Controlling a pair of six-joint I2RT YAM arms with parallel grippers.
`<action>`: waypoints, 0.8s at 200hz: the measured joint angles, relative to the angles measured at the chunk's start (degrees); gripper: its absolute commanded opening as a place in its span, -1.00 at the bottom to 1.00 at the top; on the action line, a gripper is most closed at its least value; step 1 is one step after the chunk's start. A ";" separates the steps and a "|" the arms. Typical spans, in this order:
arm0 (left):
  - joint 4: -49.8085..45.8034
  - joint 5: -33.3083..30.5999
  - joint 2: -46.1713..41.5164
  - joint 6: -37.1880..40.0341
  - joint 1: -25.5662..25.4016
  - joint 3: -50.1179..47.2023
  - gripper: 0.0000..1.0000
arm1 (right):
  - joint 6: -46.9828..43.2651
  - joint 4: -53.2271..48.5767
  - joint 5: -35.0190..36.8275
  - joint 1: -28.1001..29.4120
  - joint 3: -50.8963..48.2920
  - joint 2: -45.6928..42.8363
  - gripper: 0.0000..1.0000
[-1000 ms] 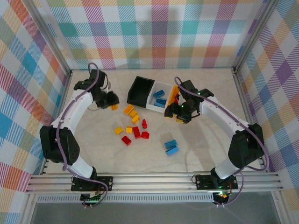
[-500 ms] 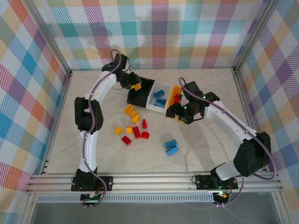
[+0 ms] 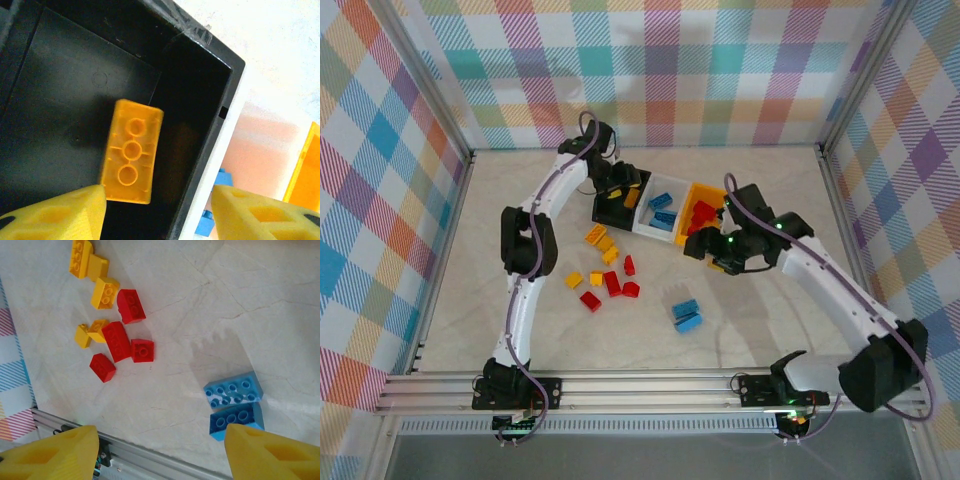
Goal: Sort the legos into containers by color
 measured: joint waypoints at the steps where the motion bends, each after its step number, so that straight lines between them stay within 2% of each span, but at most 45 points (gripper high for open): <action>1: -0.02 -0.02 -0.04 0.02 0.00 -0.04 0.26 | 0.04 0.00 0.02 0.02 -0.07 -0.11 0.37; 24: -0.83 -0.59 -3.06 0.24 -0.02 -2.95 0.30 | 1.51 -0.22 0.66 0.33 -0.94 -2.71 0.39; 51: -3.17 -3.50 -10.73 1.86 -0.02 -9.53 0.32 | 1.05 -0.42 0.33 0.48 -0.76 -0.66 0.43; 112: -10.05 -14.47 -35.15 11.26 -0.02 -41.33 0.32 | -2.91 0.98 -4.50 0.83 1.77 11.67 0.44; 135: -10.54 -16.61 -38.49 12.81 -0.02 -51.28 0.33 | -3.85 2.08 -6.29 1.20 2.27 14.38 0.44; 160: -10.21 -17.68 -38.60 14.67 0.00 -56.65 0.32 | -4.37 2.10 -6.56 2.01 3.58 16.04 0.44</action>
